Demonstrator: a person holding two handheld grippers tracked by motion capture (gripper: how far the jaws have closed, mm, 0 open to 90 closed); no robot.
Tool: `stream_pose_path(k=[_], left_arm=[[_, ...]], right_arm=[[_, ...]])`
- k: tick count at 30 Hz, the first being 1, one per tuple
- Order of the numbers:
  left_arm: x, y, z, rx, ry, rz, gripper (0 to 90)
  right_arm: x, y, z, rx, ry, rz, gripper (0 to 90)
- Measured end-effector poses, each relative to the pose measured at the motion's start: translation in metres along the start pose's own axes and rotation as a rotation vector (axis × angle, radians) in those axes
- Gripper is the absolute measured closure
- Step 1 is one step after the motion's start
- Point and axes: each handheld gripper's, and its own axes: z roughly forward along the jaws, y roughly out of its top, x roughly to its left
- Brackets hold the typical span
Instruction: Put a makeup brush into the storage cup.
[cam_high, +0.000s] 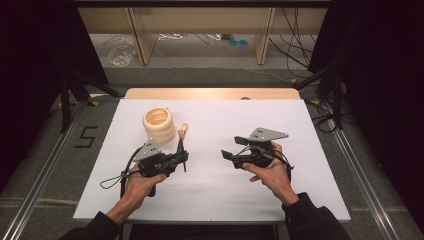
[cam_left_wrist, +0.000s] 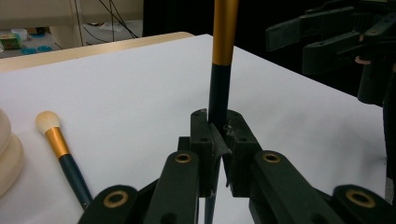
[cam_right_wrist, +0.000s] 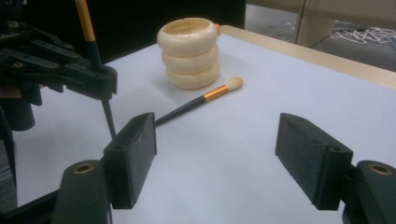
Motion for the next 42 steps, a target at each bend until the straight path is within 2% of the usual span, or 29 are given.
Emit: stream_pose_path(k=[1, 2, 7, 8, 10, 14, 17, 19, 21, 22, 24, 27, 28, 30, 31, 32, 33, 35, 38, 39, 40, 42], left_arm=[[0.001, 0.001, -0.001, -0.001, -0.003, -0.001, 83.6], [0.001, 0.001, -0.001, -0.002, -0.004, -0.001, 83.6], [0.005, 0.004, -0.004, -0.007, 0.018, -0.01, 83.6], [0.008, 0.005, -0.005, -0.007, 0.016, 0.009, 83.6], [0.009, 0.006, -0.005, -0.01, 0.024, -0.018, 83.6], [0.014, 0.009, -0.007, -0.001, 0.04, -0.02, 83.6], [0.021, 0.012, -0.008, -0.002, 0.047, -0.006, 83.6], [0.024, 0.012, -0.009, 0.0, 0.064, -0.024, 83.6], [0.029, 0.014, -0.01, -0.005, 0.077, -0.019, 83.6], [0.031, 0.015, -0.01, -0.006, 0.085, -0.03, 83.6], [0.035, 0.017, -0.011, -0.009, 0.096, -0.015, 83.6], [0.039, 0.021, -0.013, -0.019, 0.116, -0.029, 83.6], [0.041, 0.022, -0.014, -0.02, 0.118, -0.029, 83.6], [0.044, 0.024, -0.015, -0.017, 0.122, -0.027, 83.6], [0.046, 0.025, -0.015, -0.017, 0.119, -0.025, 83.6], [0.047, 0.026, -0.016, -0.016, 0.126, -0.03, 83.6], [0.05, 0.028, -0.016, -0.013, 0.128, -0.023, 83.6], [0.052, 0.029, -0.017, -0.012, 0.132, -0.028, 83.6], [0.056, 0.031, -0.017, -0.012, 0.137, -0.033, 83.6], [0.058, 0.032, -0.017, -0.011, 0.147, -0.035, 83.6], [0.06, 0.033, -0.017, -0.007, 0.157, -0.019, 83.5], [0.065, 0.035, -0.017, -0.011, 0.164, -0.028, 83.6]], right_arm=[[0.0, -0.001, -0.002, -0.001, -0.011, -0.002, 29.0], [0.0, -0.003, -0.003, -0.002, -0.002, 0.002, 27.9], [0.002, -0.011, -0.011, -0.001, -0.037, 0.008, 22.9], [0.002, -0.013, -0.013, 0.003, -0.038, 0.011, 22.6], [0.002, -0.019, -0.016, 0.001, -0.03, 0.019, 23.3], [0.002, -0.026, -0.021, 0.028, -0.036, 0.019, 23.5], [0.003, -0.029, -0.023, 0.019, -0.045, 0.025, 23.5], [0.004, -0.031, -0.026, 0.021, -0.046, 0.021, 23.5], [0.004, -0.032, -0.028, 0.025, -0.049, 0.02, 23.2], [0.004, -0.033, -0.028, 0.016, -0.054, 0.021, 23.1], [0.004, -0.035, -0.031, 0.026, -0.062, 0.025, 23.0], [0.004, -0.038, -0.033, 0.012, -0.064, 0.027, 23.0], [0.004, -0.039, -0.035, 0.026, -0.067, 0.025, 22.9], [0.005, -0.041, -0.035, 0.015, -0.066, 0.026, 22.9], [0.006, -0.042, -0.037, 0.03, -0.07, 0.029, 23.1], [0.005, -0.043, -0.037, 0.023, -0.073, 0.017, 23.1], [0.006, -0.044, -0.038, 0.031, -0.07, 0.031, 23.1], [0.006, -0.045, -0.037, 0.014, -0.077, 0.021, 23.2], [0.006, -0.046, -0.039, 0.032, -0.077, 0.017, 23.3], [0.006, -0.047, -0.039, 0.037, -0.08, 0.015, 23.3], [0.006, -0.047, -0.04, 0.039, -0.082, 0.016, 23.4], [0.005, -0.048, -0.04, 0.03, -0.077, 0.019, 23.5]])
